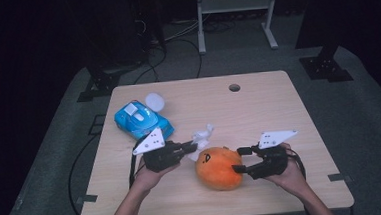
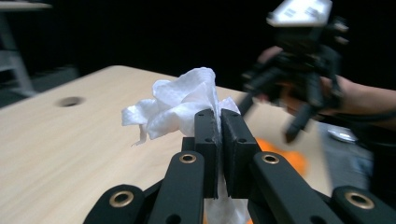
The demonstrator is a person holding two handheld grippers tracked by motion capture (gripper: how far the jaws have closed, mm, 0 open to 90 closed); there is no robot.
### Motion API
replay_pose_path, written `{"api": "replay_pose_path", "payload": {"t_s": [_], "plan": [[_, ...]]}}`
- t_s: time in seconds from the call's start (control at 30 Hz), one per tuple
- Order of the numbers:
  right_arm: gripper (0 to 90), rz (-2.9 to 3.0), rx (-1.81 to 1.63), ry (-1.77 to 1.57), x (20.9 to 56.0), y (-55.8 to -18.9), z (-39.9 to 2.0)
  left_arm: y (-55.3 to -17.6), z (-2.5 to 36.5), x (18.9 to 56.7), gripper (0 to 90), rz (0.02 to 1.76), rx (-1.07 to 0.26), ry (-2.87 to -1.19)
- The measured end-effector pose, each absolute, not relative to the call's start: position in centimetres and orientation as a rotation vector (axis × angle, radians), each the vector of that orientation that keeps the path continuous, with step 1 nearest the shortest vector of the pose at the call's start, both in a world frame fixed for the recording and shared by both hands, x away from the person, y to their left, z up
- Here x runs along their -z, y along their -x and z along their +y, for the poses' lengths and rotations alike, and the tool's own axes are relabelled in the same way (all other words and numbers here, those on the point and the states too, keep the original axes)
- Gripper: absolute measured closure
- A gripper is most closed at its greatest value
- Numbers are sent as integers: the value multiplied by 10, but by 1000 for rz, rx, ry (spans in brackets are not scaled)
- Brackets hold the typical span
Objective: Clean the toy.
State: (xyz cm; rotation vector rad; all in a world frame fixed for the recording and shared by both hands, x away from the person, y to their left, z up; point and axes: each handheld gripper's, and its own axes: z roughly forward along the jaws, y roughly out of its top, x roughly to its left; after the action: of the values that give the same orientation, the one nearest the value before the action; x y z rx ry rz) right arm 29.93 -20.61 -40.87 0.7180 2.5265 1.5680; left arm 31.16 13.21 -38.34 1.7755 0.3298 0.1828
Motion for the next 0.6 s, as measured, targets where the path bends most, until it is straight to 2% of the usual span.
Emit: {"api": "replay_pose_path", "payload": {"t_s": [0.17,0.4,0.6], "plan": [[326,2457,-1697,-726,397,-297,-217,-305,115,391,854,263,-128,-1823],[332,2473,-1779,-703,394,-298,-208,-299,97,402,849,191,-75,-1885],[414,2524,-1748,-722,402,-304,-193,-294,89,412,834,138,-59,-1940]]}}
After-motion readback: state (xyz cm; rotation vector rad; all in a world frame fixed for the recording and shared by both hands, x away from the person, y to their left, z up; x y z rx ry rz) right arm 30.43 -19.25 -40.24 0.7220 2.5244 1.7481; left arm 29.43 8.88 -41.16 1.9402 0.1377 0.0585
